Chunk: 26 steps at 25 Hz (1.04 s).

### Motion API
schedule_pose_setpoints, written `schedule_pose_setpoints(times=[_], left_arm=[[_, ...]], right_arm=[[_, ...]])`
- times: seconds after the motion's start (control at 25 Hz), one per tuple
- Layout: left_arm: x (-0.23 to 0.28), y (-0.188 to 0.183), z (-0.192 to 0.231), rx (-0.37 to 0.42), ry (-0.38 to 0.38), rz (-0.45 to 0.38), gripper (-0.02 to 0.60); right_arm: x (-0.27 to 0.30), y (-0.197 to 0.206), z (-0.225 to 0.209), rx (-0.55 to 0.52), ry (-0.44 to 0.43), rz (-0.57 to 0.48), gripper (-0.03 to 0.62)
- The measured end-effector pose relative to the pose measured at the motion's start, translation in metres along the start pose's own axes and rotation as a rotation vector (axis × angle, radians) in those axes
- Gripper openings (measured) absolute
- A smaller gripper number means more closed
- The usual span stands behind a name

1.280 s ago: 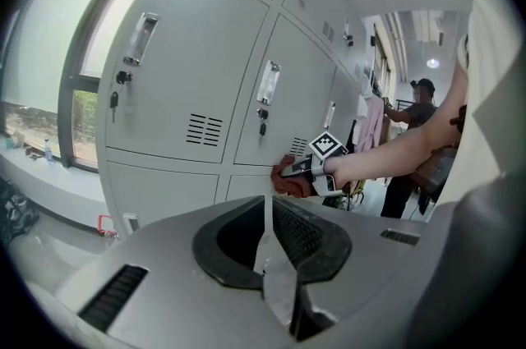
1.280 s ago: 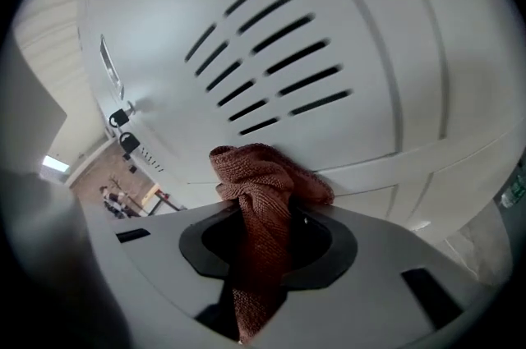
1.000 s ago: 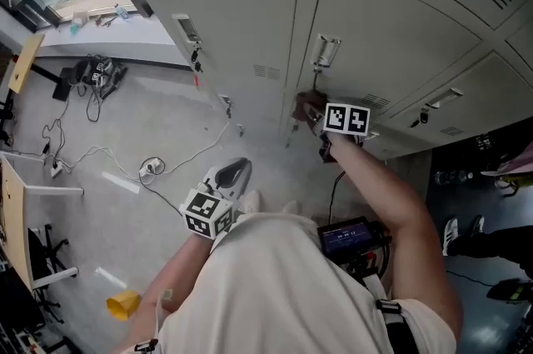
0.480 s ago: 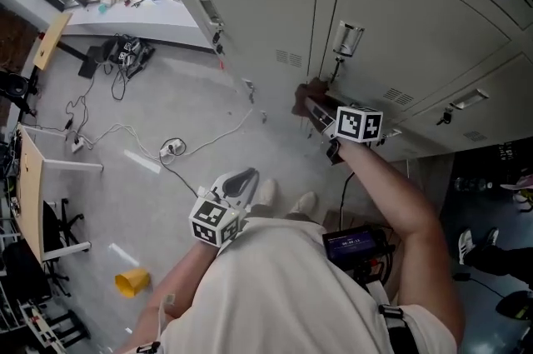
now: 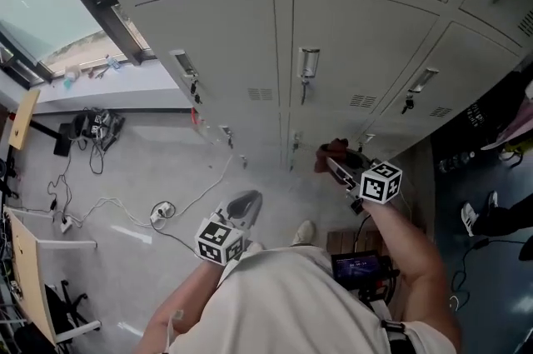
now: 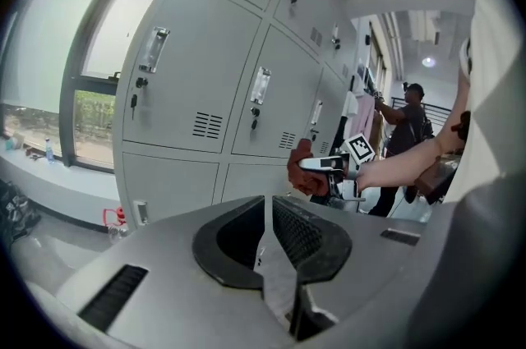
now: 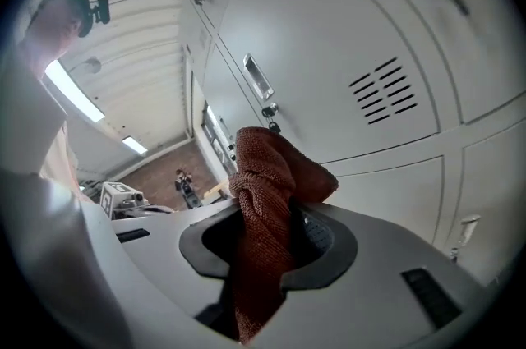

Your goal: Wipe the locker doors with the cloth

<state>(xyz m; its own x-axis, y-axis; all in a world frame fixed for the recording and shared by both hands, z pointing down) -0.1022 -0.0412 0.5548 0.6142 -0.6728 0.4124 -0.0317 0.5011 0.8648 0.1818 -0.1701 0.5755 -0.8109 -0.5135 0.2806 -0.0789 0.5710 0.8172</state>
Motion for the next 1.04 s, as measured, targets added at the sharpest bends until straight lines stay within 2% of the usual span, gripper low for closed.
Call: schedule_pose_setpoints(times=[0.16, 0.28, 0.52, 0.72, 1.04], left_arm=[[-0.013, -0.001, 0.019, 0.021, 0.053, -0.022, 0.035], [-0.022, 0.002, 0.024, 0.023, 0.096, -0.031, 0.035], [-0.041, 0.016, 0.023, 0.047, 0.207, -0.029, 0.035], [-0.058, 0.030, 0.026, 0.062, 0.271, -0.026, 0.035], [-0.080, 0.043, 0.020, 0.071, 0.316, -0.037, 0.035]], right_arm=[[-0.051, 0.020, 0.015, 0.037, 0.132, -0.152, 0.115], [-0.080, 0.039, 0.036, 0.039, 0.187, -0.223, 0.115], [-0.088, 0.090, 0.102, 0.057, 0.192, -0.289, 0.115], [-0.081, 0.109, 0.145, 0.065, 0.238, -0.395, 0.115], [-0.076, 0.122, 0.198, -0.030, 0.250, -0.370, 0.115]])
Point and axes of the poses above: the fingertips, and each gripper's own axes: x forward along the fingers, z to its left, y out of its underside, the point moved 7 cm from there along -x, backward along the fingers, and after that the axes turned 3 degrees about z, right-handed, at the moved point
